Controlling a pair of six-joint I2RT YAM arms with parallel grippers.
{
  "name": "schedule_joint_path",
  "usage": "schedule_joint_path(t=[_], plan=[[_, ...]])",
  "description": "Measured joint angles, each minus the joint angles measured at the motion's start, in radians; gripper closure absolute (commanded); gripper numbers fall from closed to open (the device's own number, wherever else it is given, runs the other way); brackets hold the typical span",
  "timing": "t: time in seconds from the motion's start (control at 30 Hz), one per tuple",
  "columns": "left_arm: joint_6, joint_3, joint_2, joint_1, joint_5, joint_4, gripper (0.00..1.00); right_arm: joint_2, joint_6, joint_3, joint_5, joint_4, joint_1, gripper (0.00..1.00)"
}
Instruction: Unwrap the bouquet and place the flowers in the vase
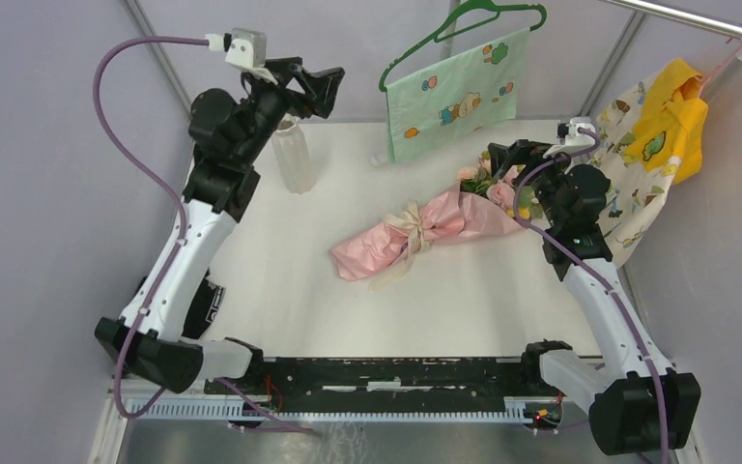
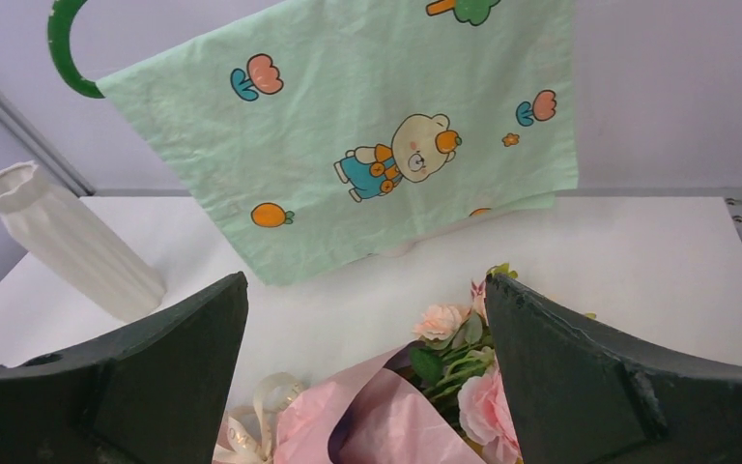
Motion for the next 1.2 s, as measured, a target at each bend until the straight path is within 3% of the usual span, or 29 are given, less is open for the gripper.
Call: schedule_joint_path(t=[0.27, 0.43, 0.57, 0.77, 1.03, 1.2], plan=[[-0.029, 0.345, 0.270, 0.003, -0.359, -0.428, 0.01, 0.003, 0.024, -0.011, -0.060, 0.047, 0.000, 0.02], [-0.018, 0.397, 0.280, 0.002, -0.602, -0.562, 0.00, 0.049, 0.055, -0.011, -0.111, 0.072, 0.000, 0.02], [-0.011, 0.399, 0.278, 0.004, -0.716, -0.604, 0.00, 0.093, 0.078, -0.011, -0.146, 0.079, 0.000, 0.02], [-0.013, 0.436, 0.323, 0.027, -0.727, -0.669, 0.14, 0.147, 0.109, -0.011, -0.200, 0.090, 0.000, 0.02], [-0.036, 0.404, 0.388, 0.088, -0.644, -0.712, 0.17, 0.156, 0.113, -0.013, -0.223, 0.092, 0.000, 0.02], [-0.093, 0.332, 0.388, 0.220, -0.524, -0.695, 0.20, 0.169, 0.113, -0.020, -0.240, 0.101, 0.000, 0.03]])
